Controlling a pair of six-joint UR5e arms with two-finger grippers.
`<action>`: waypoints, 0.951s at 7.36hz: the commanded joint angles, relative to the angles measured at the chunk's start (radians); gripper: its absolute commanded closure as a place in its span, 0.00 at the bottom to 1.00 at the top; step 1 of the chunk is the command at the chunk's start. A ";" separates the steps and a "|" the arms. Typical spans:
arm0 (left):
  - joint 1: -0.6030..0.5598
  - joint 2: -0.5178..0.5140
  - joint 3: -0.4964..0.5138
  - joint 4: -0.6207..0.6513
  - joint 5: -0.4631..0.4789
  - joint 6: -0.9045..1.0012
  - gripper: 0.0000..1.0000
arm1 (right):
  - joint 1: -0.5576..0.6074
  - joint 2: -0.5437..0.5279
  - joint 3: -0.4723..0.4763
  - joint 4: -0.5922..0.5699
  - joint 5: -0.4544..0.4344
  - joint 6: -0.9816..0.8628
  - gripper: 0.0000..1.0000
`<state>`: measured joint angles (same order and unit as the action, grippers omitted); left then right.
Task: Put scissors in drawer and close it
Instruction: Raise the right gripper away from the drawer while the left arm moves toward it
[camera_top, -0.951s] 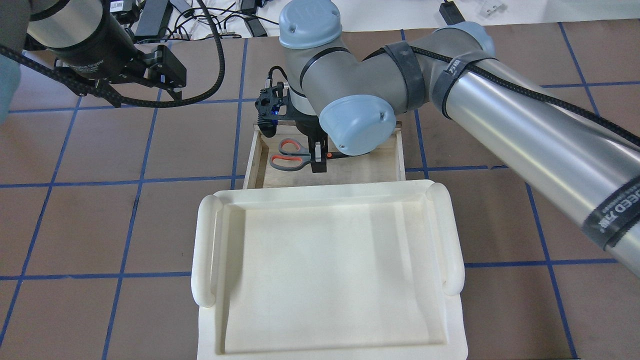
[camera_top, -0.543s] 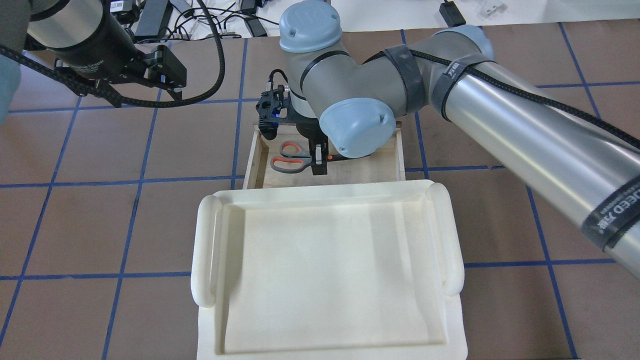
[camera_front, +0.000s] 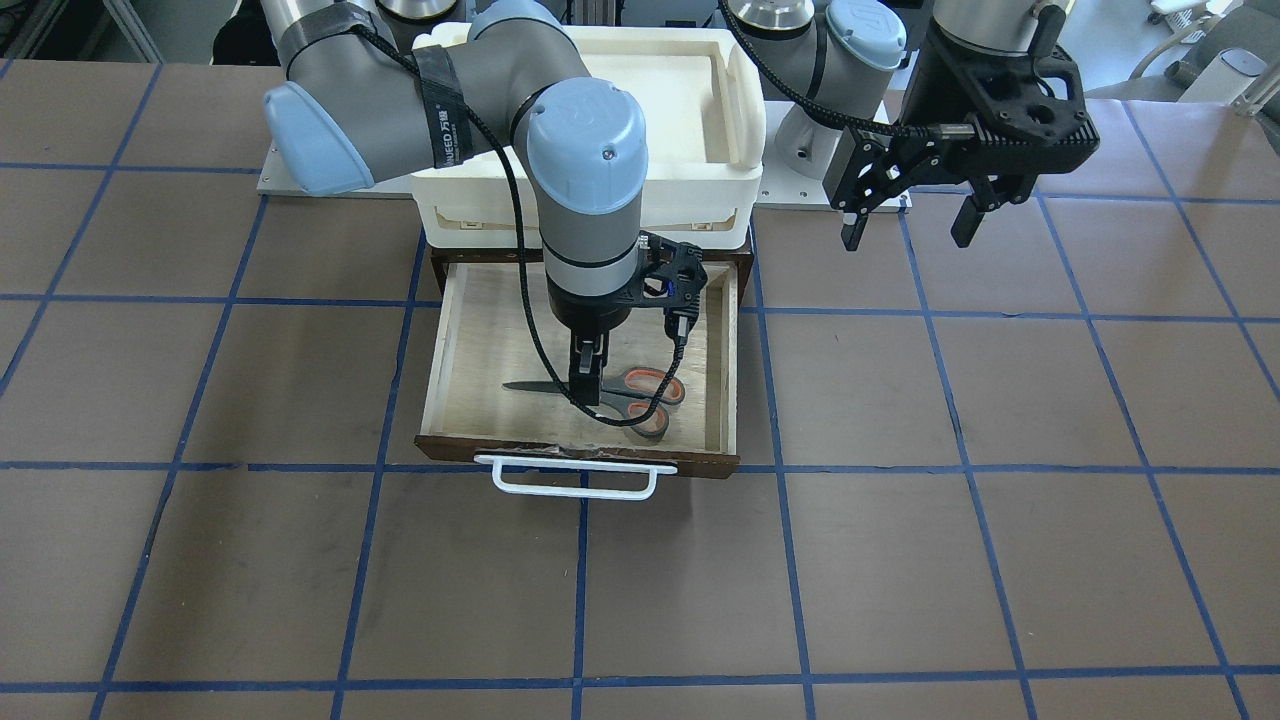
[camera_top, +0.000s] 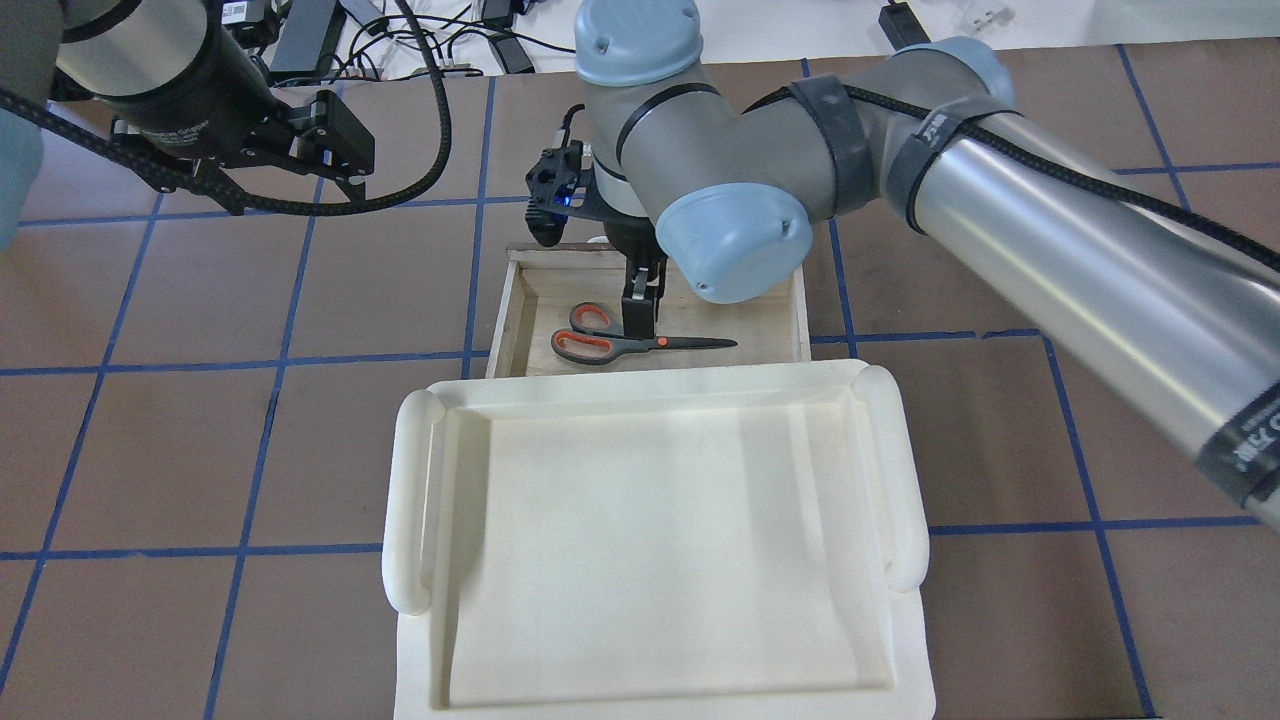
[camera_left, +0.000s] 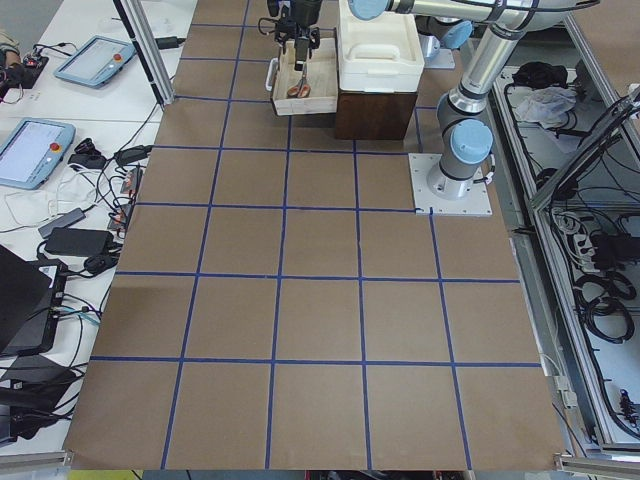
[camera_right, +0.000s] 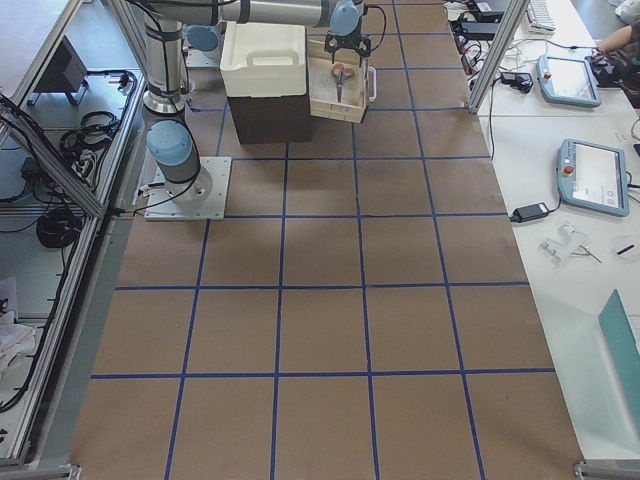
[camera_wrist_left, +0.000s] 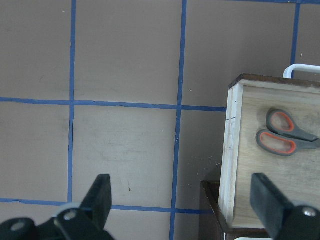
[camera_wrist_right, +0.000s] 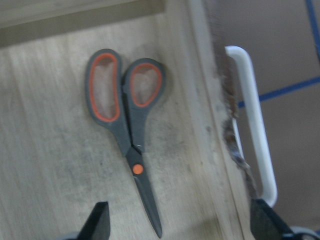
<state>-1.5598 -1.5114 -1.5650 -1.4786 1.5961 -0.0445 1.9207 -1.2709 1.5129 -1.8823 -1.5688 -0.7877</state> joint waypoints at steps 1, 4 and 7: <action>-0.003 -0.053 -0.004 0.015 -0.001 -0.003 0.00 | -0.144 -0.067 0.000 -0.005 -0.010 0.403 0.00; -0.016 -0.174 -0.004 0.049 -0.002 -0.066 0.00 | -0.239 -0.099 0.000 0.003 -0.033 0.810 0.00; -0.157 -0.295 -0.048 0.422 0.010 -0.121 0.00 | -0.305 -0.152 -0.002 0.108 -0.070 0.916 0.00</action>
<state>-1.6707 -1.7452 -1.5858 -1.2392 1.6042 -0.1267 1.6508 -1.3941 1.5113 -1.8321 -1.6335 0.0650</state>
